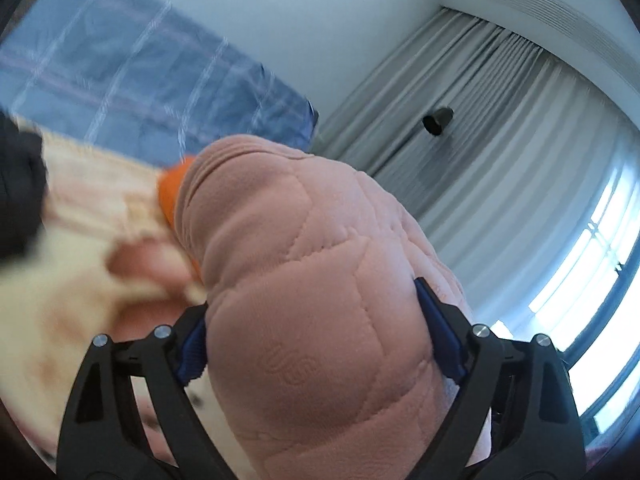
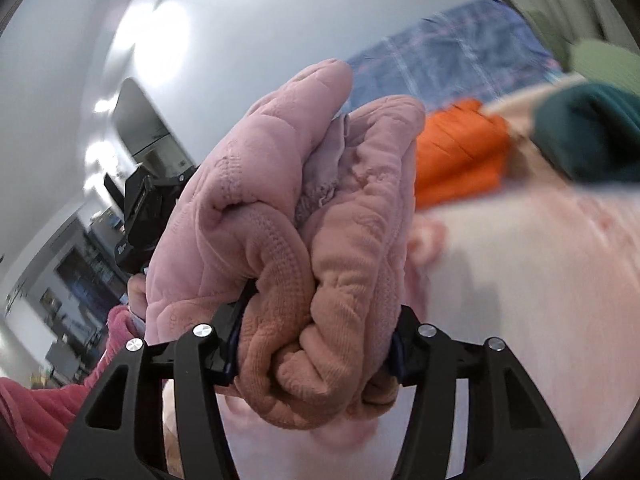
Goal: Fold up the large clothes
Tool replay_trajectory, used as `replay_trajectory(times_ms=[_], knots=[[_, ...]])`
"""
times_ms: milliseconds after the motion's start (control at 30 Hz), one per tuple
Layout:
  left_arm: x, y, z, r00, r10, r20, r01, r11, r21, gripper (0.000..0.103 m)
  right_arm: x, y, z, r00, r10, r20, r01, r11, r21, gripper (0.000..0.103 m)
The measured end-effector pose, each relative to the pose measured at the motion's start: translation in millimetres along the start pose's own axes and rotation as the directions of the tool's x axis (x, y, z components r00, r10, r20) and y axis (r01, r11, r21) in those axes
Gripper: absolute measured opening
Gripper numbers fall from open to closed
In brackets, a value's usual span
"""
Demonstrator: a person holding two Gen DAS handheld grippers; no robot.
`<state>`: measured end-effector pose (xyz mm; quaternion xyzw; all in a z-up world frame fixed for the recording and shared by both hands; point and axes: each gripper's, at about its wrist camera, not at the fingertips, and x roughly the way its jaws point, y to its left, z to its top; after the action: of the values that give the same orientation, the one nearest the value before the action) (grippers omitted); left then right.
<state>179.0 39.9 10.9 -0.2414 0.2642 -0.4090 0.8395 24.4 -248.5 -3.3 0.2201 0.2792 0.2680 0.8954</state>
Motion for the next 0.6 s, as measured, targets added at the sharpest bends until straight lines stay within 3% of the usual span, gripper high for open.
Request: replay_trajectory(times_ms=[200,400,500,600], knots=[[-10,17,97,0.99,0.136,0.049,-0.14,0.986,0.087,0.09,99,-13,73,0.991,0.13,-0.002,-0.13,0.991,0.017,0.056],[12,64,177,0.957,0.284,0.057,-0.29,0.946,0.145,0.09,208,-41,123,0.984,0.176,0.001,-0.175,0.982,0.073,0.056],[30,97,199,0.934,0.351,0.072,-0.358,0.918,0.168,0.09,268,-60,132,0.986,0.165,-0.034,-0.16,0.979,0.125,0.056],[52,148,201,0.889,0.454,0.055,-0.456,0.874,0.165,0.092,332,-82,116,0.986,0.113,-0.122,-0.088,0.977,0.194,0.056]])
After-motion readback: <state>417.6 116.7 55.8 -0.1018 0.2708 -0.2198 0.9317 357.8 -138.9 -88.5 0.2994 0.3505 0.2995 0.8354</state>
